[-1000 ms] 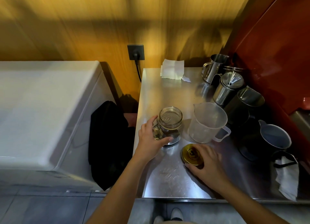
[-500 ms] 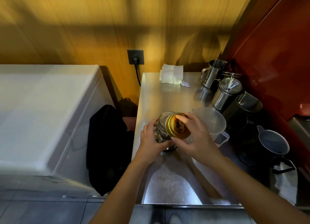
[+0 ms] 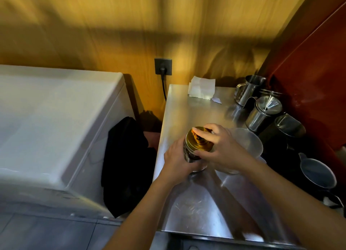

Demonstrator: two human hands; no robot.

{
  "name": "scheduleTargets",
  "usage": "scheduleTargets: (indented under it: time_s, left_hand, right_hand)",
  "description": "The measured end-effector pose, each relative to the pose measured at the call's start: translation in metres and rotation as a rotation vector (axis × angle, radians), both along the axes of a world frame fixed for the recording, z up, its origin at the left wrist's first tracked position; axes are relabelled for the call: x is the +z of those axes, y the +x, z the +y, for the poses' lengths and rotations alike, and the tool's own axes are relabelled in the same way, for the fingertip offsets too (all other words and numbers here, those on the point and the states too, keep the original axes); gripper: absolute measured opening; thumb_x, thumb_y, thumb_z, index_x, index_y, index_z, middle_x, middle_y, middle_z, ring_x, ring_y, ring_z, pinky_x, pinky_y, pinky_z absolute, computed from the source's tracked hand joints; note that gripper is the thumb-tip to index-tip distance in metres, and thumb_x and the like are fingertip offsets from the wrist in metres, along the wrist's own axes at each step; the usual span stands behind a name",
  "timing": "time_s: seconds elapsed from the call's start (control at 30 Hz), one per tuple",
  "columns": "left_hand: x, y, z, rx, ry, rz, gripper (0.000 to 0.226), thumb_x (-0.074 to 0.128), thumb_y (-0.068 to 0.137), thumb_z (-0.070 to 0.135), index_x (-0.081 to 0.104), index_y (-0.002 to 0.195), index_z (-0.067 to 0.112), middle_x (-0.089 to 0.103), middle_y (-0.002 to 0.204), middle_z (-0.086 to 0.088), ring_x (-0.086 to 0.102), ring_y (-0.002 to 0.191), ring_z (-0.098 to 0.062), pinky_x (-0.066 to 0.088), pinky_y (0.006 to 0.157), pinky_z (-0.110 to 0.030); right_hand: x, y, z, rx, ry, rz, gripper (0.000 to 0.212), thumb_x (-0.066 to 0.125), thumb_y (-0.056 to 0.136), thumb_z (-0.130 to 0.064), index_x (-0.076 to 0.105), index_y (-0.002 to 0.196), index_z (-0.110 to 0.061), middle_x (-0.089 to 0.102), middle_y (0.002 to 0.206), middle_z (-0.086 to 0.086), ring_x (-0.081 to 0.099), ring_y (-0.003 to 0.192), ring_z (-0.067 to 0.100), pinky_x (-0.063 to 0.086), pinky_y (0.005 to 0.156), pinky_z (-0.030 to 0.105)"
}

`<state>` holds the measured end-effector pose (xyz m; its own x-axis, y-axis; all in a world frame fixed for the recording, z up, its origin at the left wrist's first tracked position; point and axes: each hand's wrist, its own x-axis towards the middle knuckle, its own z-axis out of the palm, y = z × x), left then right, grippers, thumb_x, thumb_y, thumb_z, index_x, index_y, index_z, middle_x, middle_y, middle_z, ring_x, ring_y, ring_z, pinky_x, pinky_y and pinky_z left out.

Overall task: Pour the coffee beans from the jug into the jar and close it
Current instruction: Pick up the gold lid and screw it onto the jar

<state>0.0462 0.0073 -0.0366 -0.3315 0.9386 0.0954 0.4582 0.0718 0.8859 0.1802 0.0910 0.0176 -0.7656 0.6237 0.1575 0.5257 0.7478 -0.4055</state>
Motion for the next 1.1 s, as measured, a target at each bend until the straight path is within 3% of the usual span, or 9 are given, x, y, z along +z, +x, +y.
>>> scheduleTargets:
  time_s: [0.1, 0.27, 0.4, 0.57, 0.67, 0.8, 0.93, 1.0, 1.1]
  left_hand:
    - [0.002, 0.003, 0.001, 0.038, 0.028, 0.029, 0.072, 0.076, 0.055, 0.052, 0.044, 0.118, 0.038, 0.052, 0.110, 0.014, 0.051, 0.106, -0.013, 0.041, 0.094, -0.047]
    - [0.000, 0.001, 0.002, 0.059, 0.054, 0.043, 0.068, 0.076, 0.054, 0.053, 0.049, 0.113, 0.035, 0.057, 0.105, 0.014, 0.051, 0.103, -0.010, 0.041, 0.094, -0.046]
    - [-0.006, -0.005, 0.004, 0.030, 0.050, 0.142, 0.064, 0.074, 0.055, 0.059, 0.048, 0.110, 0.039, 0.048, 0.097, 0.027, 0.028, 0.100, 0.028, 0.029, 0.100, -0.036]
    - [-0.009, -0.009, 0.005, 0.020, 0.050, 0.205, 0.064, 0.073, 0.055, 0.061, 0.047, 0.110, 0.041, 0.042, 0.091, 0.037, 0.010, 0.099, 0.038, 0.019, 0.097, -0.032]
    - [-0.010, -0.011, 0.004, -0.003, 0.071, 0.227, 0.065, 0.072, 0.056, 0.061, 0.050, 0.113, 0.038, 0.043, 0.093, 0.037, 0.012, 0.099, 0.038, 0.016, 0.098, -0.030]
    - [-0.006, -0.013, 0.005, -0.045, 0.058, 0.238, 0.066, 0.071, 0.059, 0.060, 0.051, 0.116, 0.033, 0.049, 0.105, 0.023, 0.020, 0.095, 0.030, 0.011, 0.101, -0.026]
    - [-0.001, -0.013, 0.004, -0.050, 0.061, 0.244, 0.064, 0.069, 0.058, 0.061, 0.052, 0.113, 0.033, 0.051, 0.103, 0.021, 0.028, 0.093, 0.015, 0.008, 0.099, -0.022]
    - [0.001, -0.012, 0.003, -0.050, 0.066, 0.240, 0.064, 0.069, 0.057, 0.059, 0.051, 0.114, 0.035, 0.049, 0.101, 0.023, 0.029, 0.093, 0.015, 0.008, 0.098, -0.022]
    - [0.001, -0.012, 0.002, -0.055, 0.071, 0.234, 0.064, 0.069, 0.057, 0.059, 0.051, 0.114, 0.036, 0.047, 0.098, 0.027, 0.029, 0.093, 0.018, 0.008, 0.098, -0.022]
  right_hand:
    - [0.008, -0.001, 0.007, 0.014, -0.128, -0.016, 0.065, 0.067, 0.074, -0.046, 0.043, 0.132, -0.030, 0.047, 0.128, 0.008, 0.042, 0.114, 0.024, 0.035, 0.098, 0.033]
    - [0.016, 0.000, 0.013, 0.068, -0.183, -0.079, 0.067, 0.068, 0.075, -0.043, 0.040, 0.134, -0.029, 0.044, 0.132, 0.005, 0.041, 0.116, 0.018, 0.035, 0.095, 0.027]
    - [0.022, -0.001, 0.017, 0.116, -0.159, -0.132, 0.067, 0.069, 0.073, -0.045, 0.041, 0.133, -0.031, 0.048, 0.126, 0.002, 0.044, 0.108, 0.016, 0.035, 0.085, 0.024]
    - [0.029, -0.002, 0.022, 0.177, -0.134, -0.210, 0.066, 0.069, 0.073, -0.045, 0.041, 0.132, -0.032, 0.049, 0.127, 0.000, 0.044, 0.109, 0.018, 0.037, 0.090, 0.030]
    - [0.034, -0.003, 0.024, 0.211, -0.123, -0.225, 0.065, 0.069, 0.073, -0.044, 0.042, 0.131, -0.034, 0.049, 0.128, -0.001, 0.044, 0.110, 0.018, 0.035, 0.090, 0.029]
    - [0.041, -0.006, 0.028, 0.234, -0.136, -0.290, 0.065, 0.069, 0.071, -0.047, 0.042, 0.129, -0.040, 0.049, 0.123, -0.004, 0.043, 0.110, 0.021, 0.032, 0.096, 0.036]
    - [0.041, -0.008, 0.022, 0.099, -0.026, -0.404, 0.083, 0.051, 0.063, -0.078, 0.029, 0.133, -0.041, 0.039, 0.125, 0.000, 0.040, 0.112, 0.021, 0.031, 0.096, 0.043]
    - [0.039, -0.010, 0.013, 0.007, 0.028, -0.402, 0.091, 0.042, 0.057, -0.086, 0.031, 0.131, -0.034, 0.044, 0.117, 0.003, 0.047, 0.100, 0.022, 0.040, 0.084, 0.038]
    - [0.037, -0.017, 0.008, -0.008, 0.051, -0.403, 0.076, 0.046, 0.064, -0.079, 0.040, 0.120, -0.028, 0.055, 0.100, 0.001, 0.051, 0.084, 0.018, 0.041, 0.067, 0.031]
